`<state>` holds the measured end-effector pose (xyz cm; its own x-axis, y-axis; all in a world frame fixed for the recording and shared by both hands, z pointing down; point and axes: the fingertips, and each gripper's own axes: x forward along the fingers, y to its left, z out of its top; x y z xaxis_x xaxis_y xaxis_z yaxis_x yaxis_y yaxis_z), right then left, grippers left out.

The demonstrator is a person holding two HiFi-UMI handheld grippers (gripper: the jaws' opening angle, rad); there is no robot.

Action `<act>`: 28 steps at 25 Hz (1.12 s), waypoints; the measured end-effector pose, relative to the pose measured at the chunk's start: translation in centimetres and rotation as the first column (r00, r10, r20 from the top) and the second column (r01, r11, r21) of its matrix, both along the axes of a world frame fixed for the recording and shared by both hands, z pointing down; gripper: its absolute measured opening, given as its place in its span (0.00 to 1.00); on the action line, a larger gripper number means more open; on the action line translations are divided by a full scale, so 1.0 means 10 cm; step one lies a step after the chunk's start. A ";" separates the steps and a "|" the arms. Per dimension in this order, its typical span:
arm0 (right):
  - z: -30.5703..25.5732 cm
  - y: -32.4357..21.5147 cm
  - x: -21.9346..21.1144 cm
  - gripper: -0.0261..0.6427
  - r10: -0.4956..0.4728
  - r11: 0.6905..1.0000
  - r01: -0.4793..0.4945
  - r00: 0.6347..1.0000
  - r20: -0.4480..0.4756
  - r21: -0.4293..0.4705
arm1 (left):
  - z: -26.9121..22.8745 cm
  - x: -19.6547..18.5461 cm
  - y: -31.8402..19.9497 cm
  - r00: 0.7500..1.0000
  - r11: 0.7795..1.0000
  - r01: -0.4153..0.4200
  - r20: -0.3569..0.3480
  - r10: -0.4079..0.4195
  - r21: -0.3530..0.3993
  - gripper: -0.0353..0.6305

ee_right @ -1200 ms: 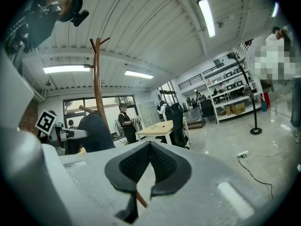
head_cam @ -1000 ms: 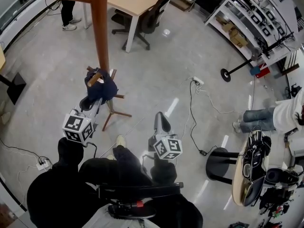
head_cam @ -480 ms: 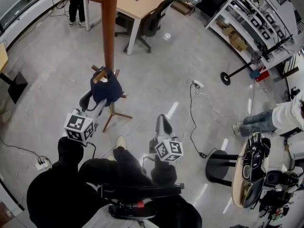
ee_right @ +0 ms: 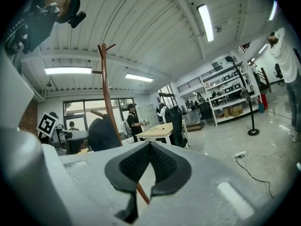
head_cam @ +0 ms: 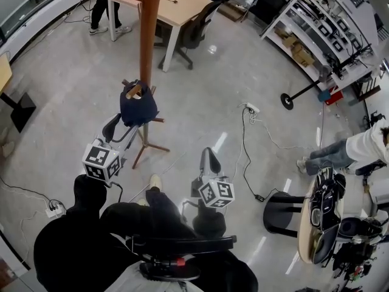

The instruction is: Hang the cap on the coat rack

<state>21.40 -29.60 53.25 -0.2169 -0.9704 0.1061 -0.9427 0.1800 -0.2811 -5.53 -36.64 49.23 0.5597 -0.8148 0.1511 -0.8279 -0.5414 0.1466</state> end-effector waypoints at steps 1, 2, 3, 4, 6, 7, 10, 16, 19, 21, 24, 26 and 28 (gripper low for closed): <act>0.00 0.02 -0.01 0.04 0.001 1.000 -0.001 1.000 0.001 0.001 | -0.01 0.00 0.02 1.000 1.000 -0.002 -0.003 0.002 -0.001 0.46; -0.01 0.05 -0.01 0.04 0.001 1.000 -0.001 1.000 0.002 0.003 | -0.01 -0.01 0.05 1.000 1.000 -0.003 -0.007 0.003 -0.002 0.46; -0.02 0.07 -0.02 0.04 0.001 1.000 -0.001 1.000 0.003 0.005 | -0.03 -0.01 0.07 1.000 1.000 -0.005 -0.010 0.005 -0.003 0.46; -0.03 0.09 -0.03 0.04 0.002 1.000 -0.002 1.000 0.004 0.006 | -0.04 -0.02 0.09 1.000 1.000 -0.007 -0.011 0.007 -0.003 0.46; -0.06 0.14 -0.05 0.04 0.002 1.000 -0.002 1.000 0.003 0.010 | -0.07 -0.02 0.14 1.000 1.000 -0.011 -0.010 0.011 -0.001 0.46; -0.08 0.16 -0.05 0.04 0.002 1.000 -0.002 1.000 0.003 0.012 | -0.09 -0.03 0.17 1.000 1.000 -0.012 -0.012 0.012 -0.001 0.45; -0.12 0.23 -0.07 0.04 -0.002 1.000 0.002 1.000 -0.001 0.018 | -0.12 -0.01 0.26 1.000 1.000 -0.018 -0.021 0.018 -0.002 0.42; -0.18 0.38 -0.14 0.04 -0.011 1.000 0.011 1.000 -0.006 0.029 | -0.09 -0.04 0.46 0.999 1.000 -0.019 -0.027 0.018 -0.019 0.38; -0.20 0.46 -0.15 0.04 -0.012 0.999 0.012 1.000 -0.006 0.035 | -0.08 -0.07 0.56 0.999 1.000 -0.014 -0.030 0.013 -0.024 0.37; -0.23 0.50 -0.16 0.04 -0.016 0.999 0.017 1.000 -0.008 0.040 | -0.11 -0.08 0.62 0.999 1.000 -0.010 -0.035 0.009 -0.018 0.37; -0.23 0.56 -0.17 0.04 -0.022 0.999 0.023 1.000 -0.011 0.041 | -0.13 -0.08 0.70 0.999 1.000 -0.007 -0.037 0.007 -0.013 0.37; -0.24 0.61 -0.20 0.04 -0.026 0.999 0.026 1.000 -0.012 0.040 | -0.14 -0.09 0.77 0.999 1.000 -0.010 -0.036 0.010 -0.014 0.37; -0.26 0.65 -0.22 0.04 -0.029 0.999 0.029 0.999 -0.014 0.043 | -0.15 -0.10 0.83 0.999 1.000 -0.015 -0.035 0.015 -0.013 0.36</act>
<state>19.15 -23.07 50.67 -0.2441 -0.9674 0.0674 -0.9404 0.2191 -0.2601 -6.53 -28.30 47.77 0.5768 -0.8045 0.1420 -0.8140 -0.5514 0.1827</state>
